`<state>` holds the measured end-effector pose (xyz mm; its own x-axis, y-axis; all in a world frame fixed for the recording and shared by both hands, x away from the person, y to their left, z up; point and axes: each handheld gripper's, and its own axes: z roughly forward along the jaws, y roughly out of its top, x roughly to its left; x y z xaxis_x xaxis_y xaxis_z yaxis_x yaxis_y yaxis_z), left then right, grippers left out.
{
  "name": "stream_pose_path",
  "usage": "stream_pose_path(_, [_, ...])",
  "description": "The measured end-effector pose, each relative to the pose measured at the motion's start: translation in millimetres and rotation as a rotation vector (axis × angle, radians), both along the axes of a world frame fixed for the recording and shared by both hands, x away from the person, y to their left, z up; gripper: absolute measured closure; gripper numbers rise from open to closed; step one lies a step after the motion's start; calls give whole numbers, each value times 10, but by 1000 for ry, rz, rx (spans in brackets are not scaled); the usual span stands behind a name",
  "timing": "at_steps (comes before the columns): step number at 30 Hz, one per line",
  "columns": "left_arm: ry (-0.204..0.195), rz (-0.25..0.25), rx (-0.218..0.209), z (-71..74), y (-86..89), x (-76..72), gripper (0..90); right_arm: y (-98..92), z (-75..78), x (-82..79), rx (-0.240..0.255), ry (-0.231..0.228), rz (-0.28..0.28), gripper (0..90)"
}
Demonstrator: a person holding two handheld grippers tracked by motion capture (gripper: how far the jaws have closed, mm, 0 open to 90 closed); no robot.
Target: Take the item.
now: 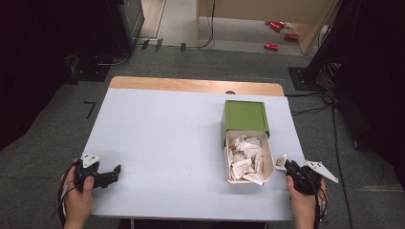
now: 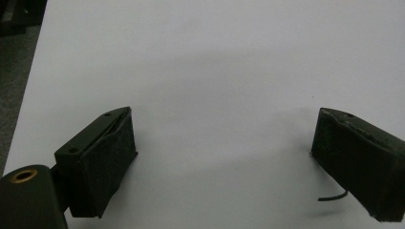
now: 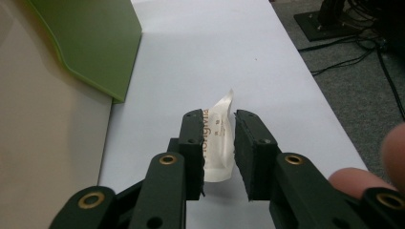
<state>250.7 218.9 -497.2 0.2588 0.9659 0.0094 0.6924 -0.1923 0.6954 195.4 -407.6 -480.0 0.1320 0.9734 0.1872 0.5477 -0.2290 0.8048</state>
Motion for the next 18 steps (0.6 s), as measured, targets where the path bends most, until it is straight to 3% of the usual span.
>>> stream_pose_path(18, [0,0,0,0,0,0,81,128,273,-86,12,-57,33,667])
